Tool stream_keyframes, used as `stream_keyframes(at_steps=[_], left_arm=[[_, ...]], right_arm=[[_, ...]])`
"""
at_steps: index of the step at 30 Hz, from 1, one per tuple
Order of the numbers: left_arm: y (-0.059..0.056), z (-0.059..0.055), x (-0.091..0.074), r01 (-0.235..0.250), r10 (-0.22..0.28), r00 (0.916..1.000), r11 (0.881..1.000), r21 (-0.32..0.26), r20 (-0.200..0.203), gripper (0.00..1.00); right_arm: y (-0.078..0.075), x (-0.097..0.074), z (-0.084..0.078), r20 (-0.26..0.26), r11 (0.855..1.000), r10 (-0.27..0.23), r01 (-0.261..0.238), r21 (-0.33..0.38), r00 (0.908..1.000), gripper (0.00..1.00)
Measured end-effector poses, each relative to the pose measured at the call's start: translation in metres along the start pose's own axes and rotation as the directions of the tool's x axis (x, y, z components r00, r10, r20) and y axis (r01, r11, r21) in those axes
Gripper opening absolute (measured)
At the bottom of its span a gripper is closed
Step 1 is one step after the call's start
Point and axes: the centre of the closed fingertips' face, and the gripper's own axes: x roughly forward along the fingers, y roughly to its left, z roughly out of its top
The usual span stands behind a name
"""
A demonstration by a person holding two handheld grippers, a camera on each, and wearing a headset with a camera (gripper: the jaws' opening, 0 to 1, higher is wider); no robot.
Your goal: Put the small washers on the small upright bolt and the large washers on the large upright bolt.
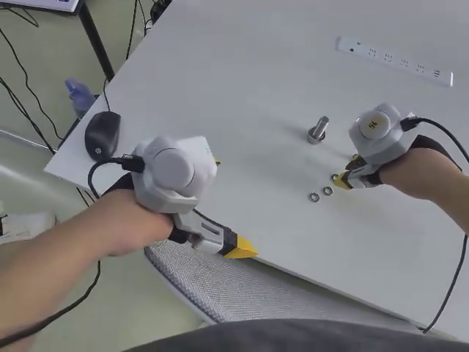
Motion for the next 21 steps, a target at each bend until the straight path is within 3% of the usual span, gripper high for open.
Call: stream_keyframes(at_steps=[14,21], left_arm=[[-0.003,-0.001,0.000,0.013,-0.013,0.9999,1.000,0.000,0.004,0.95],[-0.003,-0.004,0.002,0.019,-0.019,0.9998,1.000,0.004,-0.009,0.92]], right_arm=[[0.002,0.009,-0.004,-0.034,1.000,-0.010,0.010,-0.013,0.9994,0.26],[-0.001,0.012,-0.004,-0.026,1.000,0.005,-0.004,0.021,0.9997,0.25]])
